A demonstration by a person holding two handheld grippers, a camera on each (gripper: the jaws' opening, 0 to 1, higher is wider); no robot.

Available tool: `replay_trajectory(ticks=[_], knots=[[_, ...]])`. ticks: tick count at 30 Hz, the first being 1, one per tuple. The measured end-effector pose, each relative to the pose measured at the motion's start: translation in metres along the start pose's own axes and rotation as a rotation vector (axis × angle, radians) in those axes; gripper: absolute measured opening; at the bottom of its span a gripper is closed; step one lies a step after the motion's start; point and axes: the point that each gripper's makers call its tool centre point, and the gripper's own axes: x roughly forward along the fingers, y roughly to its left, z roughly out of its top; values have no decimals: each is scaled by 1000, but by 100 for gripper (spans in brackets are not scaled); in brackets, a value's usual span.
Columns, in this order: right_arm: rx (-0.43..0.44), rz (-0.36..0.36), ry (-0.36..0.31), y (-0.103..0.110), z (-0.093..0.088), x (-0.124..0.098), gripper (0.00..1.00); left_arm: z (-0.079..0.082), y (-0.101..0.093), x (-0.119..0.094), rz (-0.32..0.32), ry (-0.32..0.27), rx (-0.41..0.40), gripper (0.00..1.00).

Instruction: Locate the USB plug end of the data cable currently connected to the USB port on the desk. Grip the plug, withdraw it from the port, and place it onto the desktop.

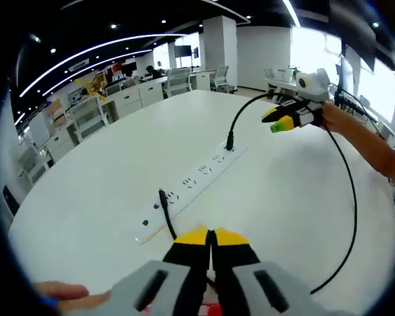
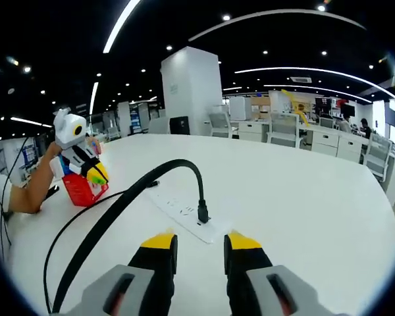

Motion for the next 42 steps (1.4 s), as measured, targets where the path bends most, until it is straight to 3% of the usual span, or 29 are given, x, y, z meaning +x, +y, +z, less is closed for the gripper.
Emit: replay_trajectory(ticks=[10,16,25,31,42], knots=[[-26,70,-33,3,-1,4,32,-5,-13,-5,-71,10,40,2],[-68,77,19,0,-2,10,30,-6,-14,-4,-61,22,37,2],[-75,85,14,-8,0,22,30,-10,-24,-8,-106,33,63,2],[-49,91,18,-11,-9,31,30,-11,-22,-6,-86,48,49,2],[-41,101,7,-1,-6,43,29,-8,-19,-7,-89,29,62,2]])
